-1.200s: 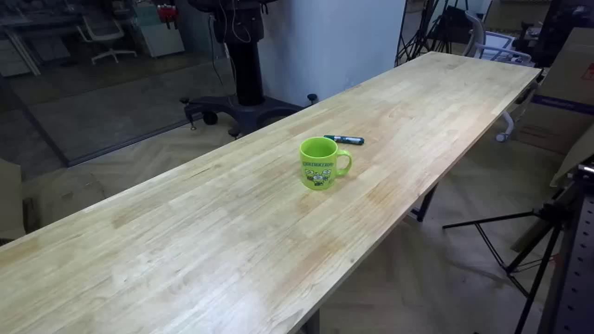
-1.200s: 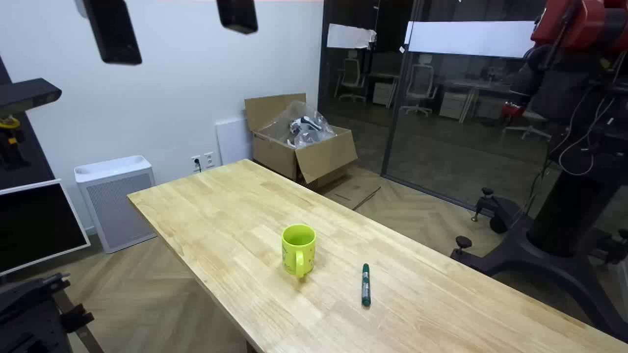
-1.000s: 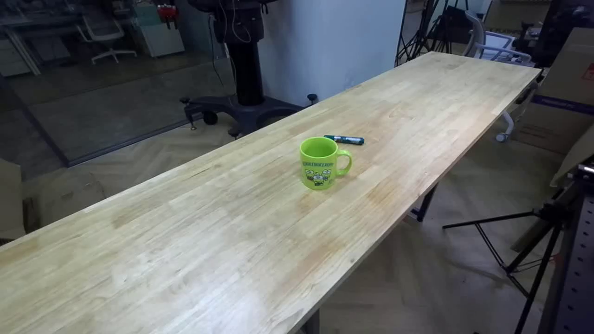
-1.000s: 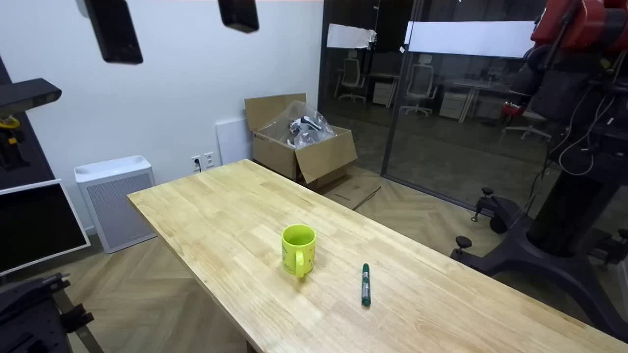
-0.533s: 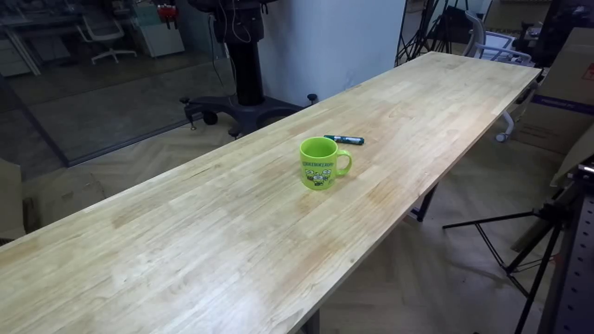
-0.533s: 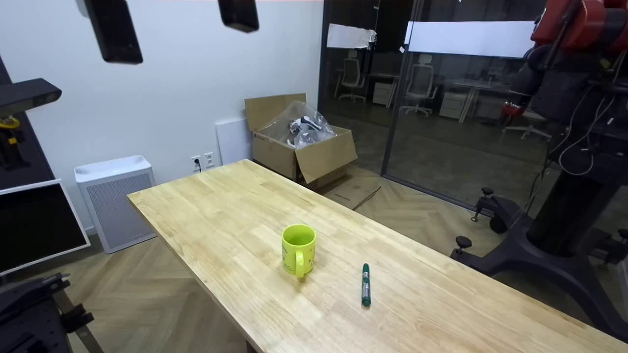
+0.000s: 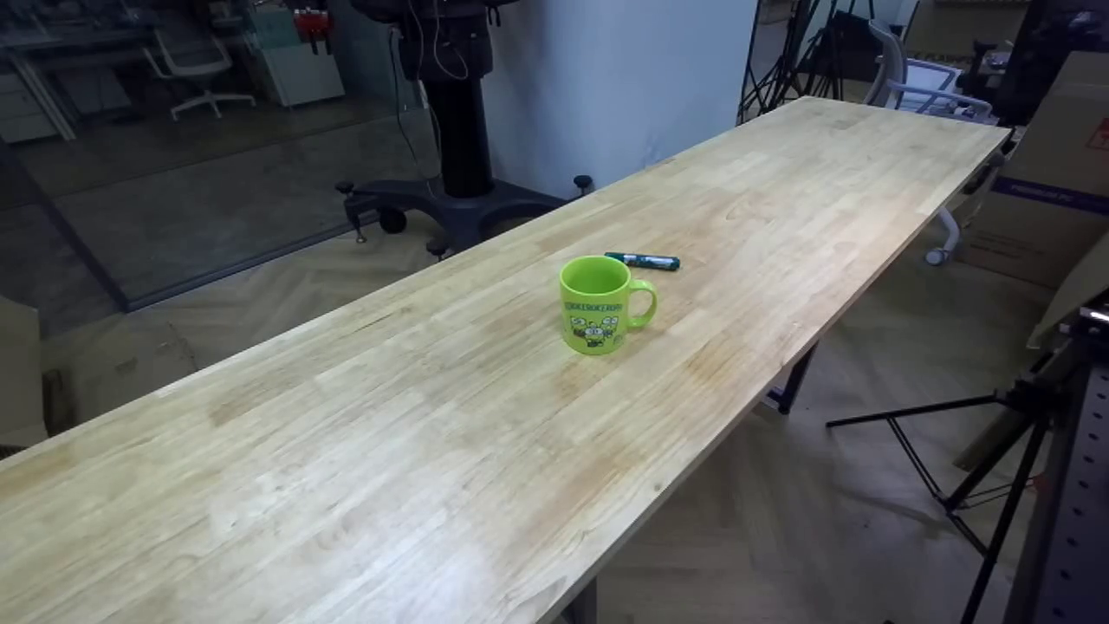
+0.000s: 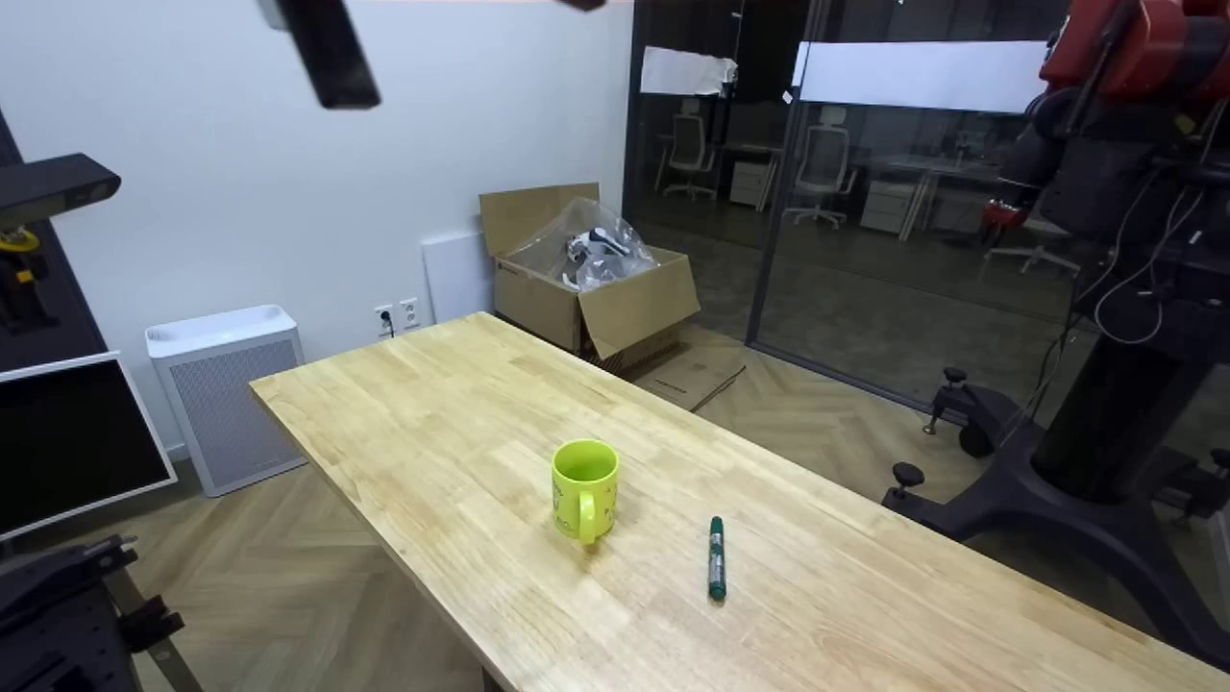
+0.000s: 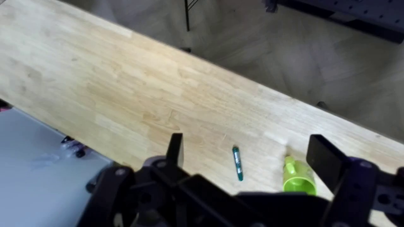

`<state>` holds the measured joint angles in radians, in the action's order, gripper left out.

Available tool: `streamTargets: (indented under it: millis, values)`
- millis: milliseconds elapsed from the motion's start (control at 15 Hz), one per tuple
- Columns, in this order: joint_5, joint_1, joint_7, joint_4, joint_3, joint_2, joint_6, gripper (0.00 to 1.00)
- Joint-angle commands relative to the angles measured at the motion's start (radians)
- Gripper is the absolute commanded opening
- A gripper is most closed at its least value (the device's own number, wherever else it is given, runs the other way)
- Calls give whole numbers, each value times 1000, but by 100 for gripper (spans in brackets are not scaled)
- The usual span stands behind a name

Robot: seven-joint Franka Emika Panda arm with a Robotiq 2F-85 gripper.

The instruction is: Put the marker in the yellow mug cup

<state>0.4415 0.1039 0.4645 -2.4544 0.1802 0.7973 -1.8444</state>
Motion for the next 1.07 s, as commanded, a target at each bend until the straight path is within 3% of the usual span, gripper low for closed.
streamTargets:
  millis: [0,133,267,533,600,667,1000]
  values:
    - [94,21,-101,-48,23,-20,-242,100]
    - [88,34,-135,-67,54,-75,-392,100]
    - [-11,3,-89,-64,100,-144,-451,100]
    - [-275,-83,23,-18,169,-307,-453,100]
    - [-286,-75,29,-5,155,-349,-436,100]
    - [-255,-34,23,-66,128,-262,-458,100]
    - [-235,-16,7,-73,103,-294,-486,100]
